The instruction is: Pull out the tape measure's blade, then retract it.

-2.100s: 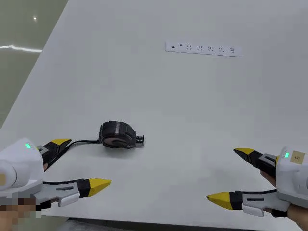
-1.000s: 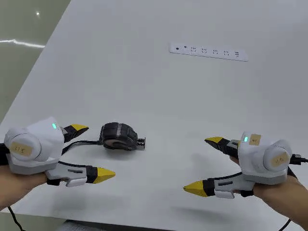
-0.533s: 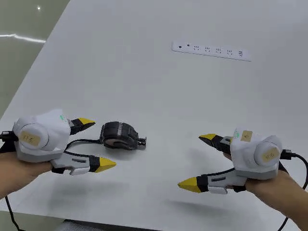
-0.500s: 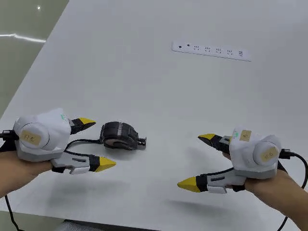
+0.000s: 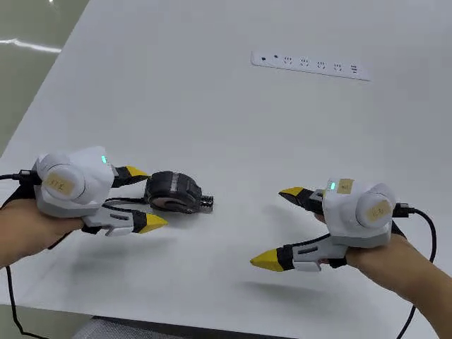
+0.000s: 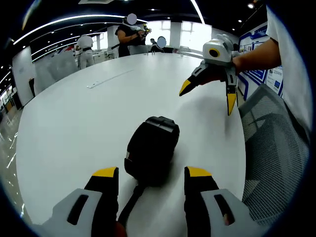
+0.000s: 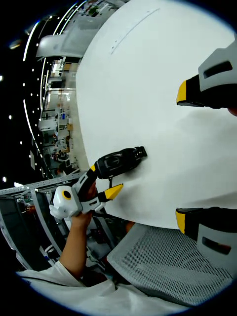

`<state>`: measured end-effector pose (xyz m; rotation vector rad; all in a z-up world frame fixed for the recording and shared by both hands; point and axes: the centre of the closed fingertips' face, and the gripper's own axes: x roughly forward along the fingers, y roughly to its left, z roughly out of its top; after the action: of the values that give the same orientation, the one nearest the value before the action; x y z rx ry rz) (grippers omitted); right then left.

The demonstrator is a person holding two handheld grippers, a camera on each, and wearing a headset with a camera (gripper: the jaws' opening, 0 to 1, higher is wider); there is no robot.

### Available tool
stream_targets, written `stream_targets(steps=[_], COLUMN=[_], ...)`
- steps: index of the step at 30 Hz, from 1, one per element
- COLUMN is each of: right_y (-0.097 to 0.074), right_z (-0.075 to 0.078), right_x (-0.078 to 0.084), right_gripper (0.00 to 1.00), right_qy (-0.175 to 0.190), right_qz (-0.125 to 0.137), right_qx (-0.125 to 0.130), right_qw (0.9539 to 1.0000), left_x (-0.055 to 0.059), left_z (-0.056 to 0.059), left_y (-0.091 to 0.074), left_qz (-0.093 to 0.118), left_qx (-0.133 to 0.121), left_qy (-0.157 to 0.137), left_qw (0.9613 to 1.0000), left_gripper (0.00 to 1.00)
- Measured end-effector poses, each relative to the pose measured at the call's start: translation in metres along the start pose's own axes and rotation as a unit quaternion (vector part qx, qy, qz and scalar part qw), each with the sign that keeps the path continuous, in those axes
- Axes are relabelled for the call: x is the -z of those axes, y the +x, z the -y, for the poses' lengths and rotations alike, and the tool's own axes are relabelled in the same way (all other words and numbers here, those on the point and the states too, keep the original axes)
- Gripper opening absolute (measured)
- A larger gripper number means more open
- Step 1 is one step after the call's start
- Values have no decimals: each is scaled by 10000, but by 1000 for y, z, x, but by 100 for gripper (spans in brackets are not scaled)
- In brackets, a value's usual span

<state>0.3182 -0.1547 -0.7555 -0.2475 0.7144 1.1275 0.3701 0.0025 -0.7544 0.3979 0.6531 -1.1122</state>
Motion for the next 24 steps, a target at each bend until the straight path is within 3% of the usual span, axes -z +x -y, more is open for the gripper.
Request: stream_targets(steps=[7, 11, 14, 24], right_y=[4, 6, 9, 17], right_z=[1, 1, 2, 5], right_x=[1, 1, 1, -3], right_gripper=[83, 82, 82, 81], right_qy=[-9, -14, -19, -102], right_qz=[-42, -47, -47, -60], right_qx=[-36, -53, -70, -163], right_qw=[10000, 10000, 10000, 9998], left_x=[0, 0, 3, 4], left_z=[-4, -5, -5, -5], left_y=[7, 9, 11, 14], left_qz=[-45, -36, -101, -138], left_qx=[106, 150, 163, 302], left_qy=[183, 136, 284, 341], left_qw=[9998, 9998, 9994, 9989], left_gripper=[41, 38, 29, 28])
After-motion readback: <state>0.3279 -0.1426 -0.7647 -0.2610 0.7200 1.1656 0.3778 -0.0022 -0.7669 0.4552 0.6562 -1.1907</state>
